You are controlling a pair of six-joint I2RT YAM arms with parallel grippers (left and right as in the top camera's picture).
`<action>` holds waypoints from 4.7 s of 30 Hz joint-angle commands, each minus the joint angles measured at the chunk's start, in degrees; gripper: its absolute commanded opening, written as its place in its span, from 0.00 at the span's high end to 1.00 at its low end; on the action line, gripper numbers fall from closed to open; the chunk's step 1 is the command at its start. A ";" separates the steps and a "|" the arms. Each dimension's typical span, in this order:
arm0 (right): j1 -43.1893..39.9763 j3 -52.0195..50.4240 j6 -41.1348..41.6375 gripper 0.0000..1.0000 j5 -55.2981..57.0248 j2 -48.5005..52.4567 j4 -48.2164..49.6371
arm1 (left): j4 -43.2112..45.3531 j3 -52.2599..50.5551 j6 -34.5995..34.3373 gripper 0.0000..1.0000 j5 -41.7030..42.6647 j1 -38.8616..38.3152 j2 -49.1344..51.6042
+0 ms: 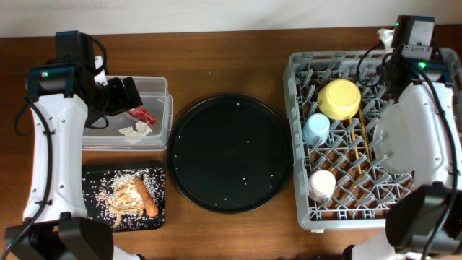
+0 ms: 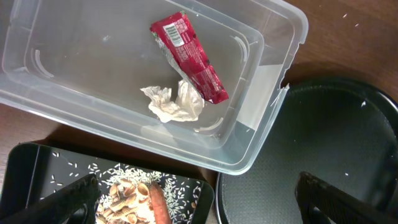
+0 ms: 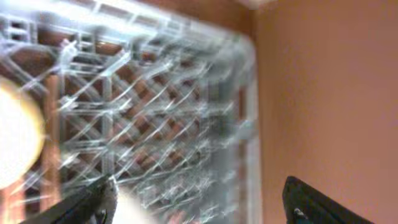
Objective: Sort waste into correct bins and load items into the dishwasher rack
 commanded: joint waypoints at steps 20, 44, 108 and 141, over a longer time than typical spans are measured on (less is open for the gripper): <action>-13.25 2.45 22.34 0.02 -59.43 -2.69 -19.76 | 0.09 -0.07 -0.55 0.01 -0.42 -0.04 -0.68; -13.14 2.45 22.34 0.02 -57.90 -8.20 -19.61 | 0.09 -0.07 -0.55 0.01 -0.42 -0.04 -0.68; 13.05 -93.15 30.23 0.02 -27.80 -99.34 40.22 | 0.09 -0.07 -0.55 0.01 -0.42 -0.04 -0.68; 12.98 -93.15 30.23 0.02 -27.87 -99.32 40.26 | 0.07 -0.81 -0.55 0.01 -0.42 -0.22 -15.98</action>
